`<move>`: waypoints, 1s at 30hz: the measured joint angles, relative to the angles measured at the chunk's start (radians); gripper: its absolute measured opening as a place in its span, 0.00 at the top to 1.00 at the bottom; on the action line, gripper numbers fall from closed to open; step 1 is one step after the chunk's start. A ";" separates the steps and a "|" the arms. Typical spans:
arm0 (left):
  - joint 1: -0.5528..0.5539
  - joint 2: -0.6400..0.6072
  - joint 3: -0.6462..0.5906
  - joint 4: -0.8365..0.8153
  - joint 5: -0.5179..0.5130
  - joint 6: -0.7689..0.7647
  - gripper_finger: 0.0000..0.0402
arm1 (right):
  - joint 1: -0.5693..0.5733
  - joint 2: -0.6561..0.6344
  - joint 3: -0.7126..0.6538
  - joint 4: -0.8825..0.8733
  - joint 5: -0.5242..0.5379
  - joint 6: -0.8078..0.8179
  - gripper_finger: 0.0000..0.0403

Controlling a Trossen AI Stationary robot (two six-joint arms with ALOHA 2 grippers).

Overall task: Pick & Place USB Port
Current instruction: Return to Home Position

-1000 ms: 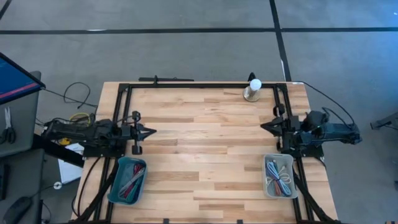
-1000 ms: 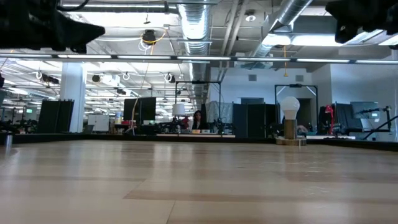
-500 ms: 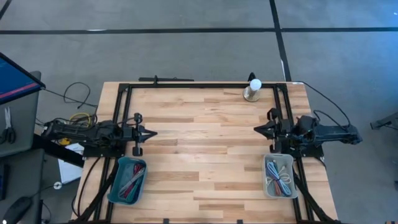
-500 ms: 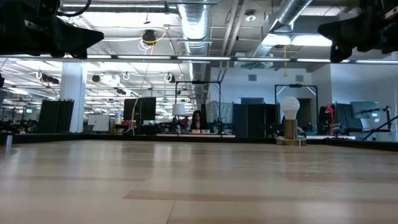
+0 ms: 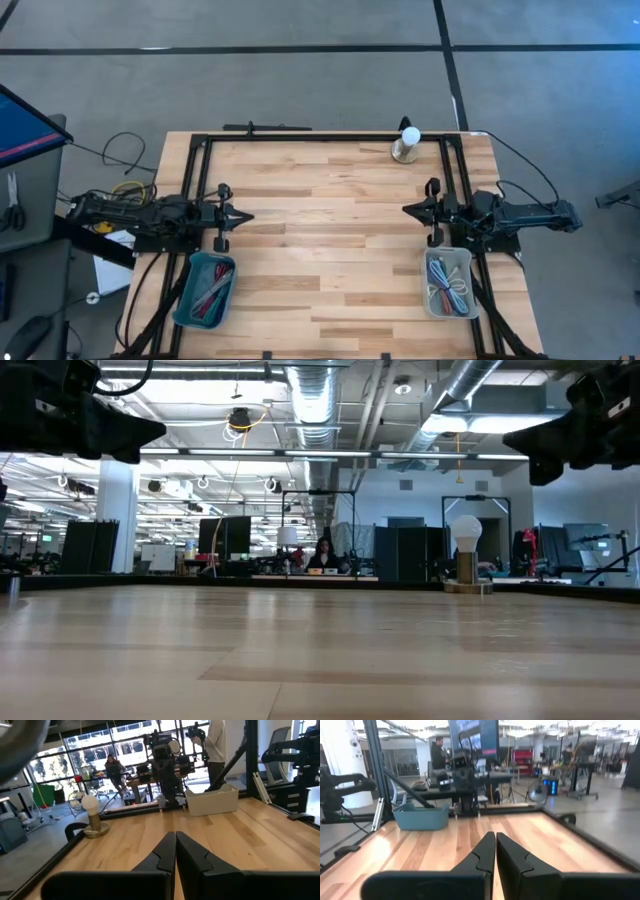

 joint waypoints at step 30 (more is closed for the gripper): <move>0.000 0.002 0.000 -0.018 -0.015 -0.028 0.97 | 0.000 0.003 -0.004 -0.023 -0.008 0.039 0.98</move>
